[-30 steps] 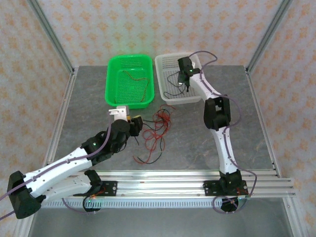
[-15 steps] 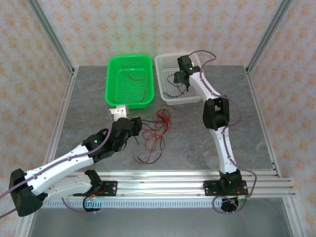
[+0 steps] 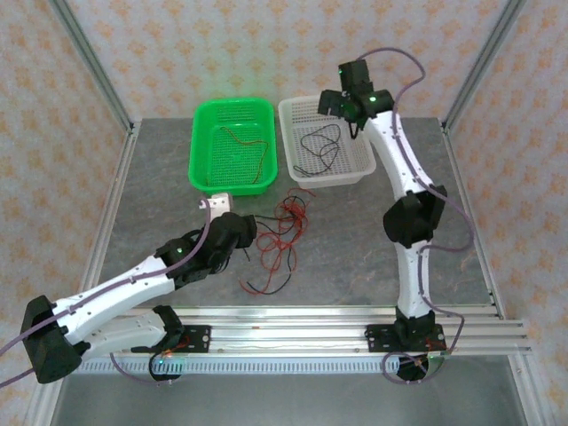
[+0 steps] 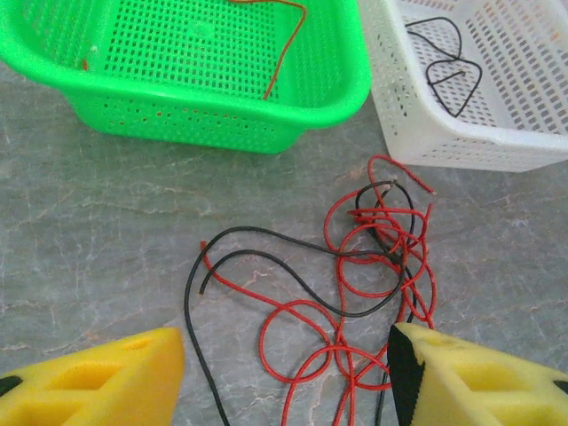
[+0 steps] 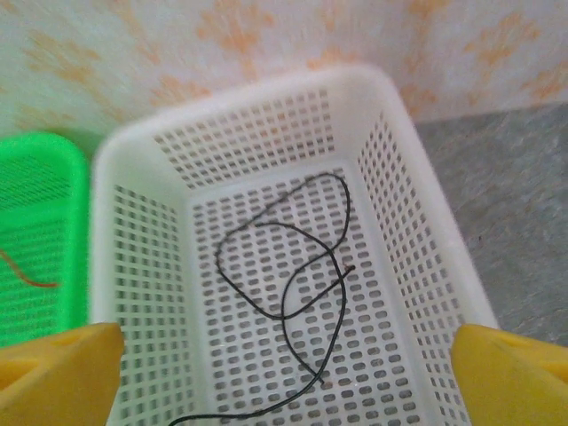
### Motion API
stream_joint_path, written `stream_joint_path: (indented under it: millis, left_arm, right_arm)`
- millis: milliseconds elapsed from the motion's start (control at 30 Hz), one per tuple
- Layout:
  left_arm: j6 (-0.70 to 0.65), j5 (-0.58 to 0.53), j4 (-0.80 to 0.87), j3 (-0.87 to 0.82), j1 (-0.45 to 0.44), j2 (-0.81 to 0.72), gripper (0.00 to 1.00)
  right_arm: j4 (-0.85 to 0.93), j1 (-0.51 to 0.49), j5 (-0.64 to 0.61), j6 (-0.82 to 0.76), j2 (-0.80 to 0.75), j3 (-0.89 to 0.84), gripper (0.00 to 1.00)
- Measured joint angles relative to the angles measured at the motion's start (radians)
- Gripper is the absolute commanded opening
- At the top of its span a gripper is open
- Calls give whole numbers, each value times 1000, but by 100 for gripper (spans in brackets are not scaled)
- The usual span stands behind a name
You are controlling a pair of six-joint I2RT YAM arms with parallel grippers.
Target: Untangle the cables
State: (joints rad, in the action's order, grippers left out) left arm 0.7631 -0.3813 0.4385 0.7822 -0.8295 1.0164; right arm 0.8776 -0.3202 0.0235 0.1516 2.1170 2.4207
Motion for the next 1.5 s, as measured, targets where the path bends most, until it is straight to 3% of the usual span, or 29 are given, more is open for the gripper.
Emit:
stream_joint_path:
  millis: [267, 433, 733, 1200, 1500]
  left_arm:
    - [68, 35, 88, 29, 0, 89, 60]
    - [94, 121, 102, 27, -2, 177, 54]
    - [103, 255, 34, 8, -42, 295, 50]
    - [100, 240, -23, 76, -41, 616, 43]
    - [96, 232, -52, 87, -41, 649, 13]
  right_arm:
    - [-18, -79, -7, 0, -328, -222, 88]
    - [-82, -133, -7, 5, -543, -493, 85]
    - [-225, -135, 6, 75, -834, -958, 77]
    - [-336, -135, 51, 178, -1004, -1294, 67]
    - [-391, -135, 79, 235, -1059, -1402, 58]
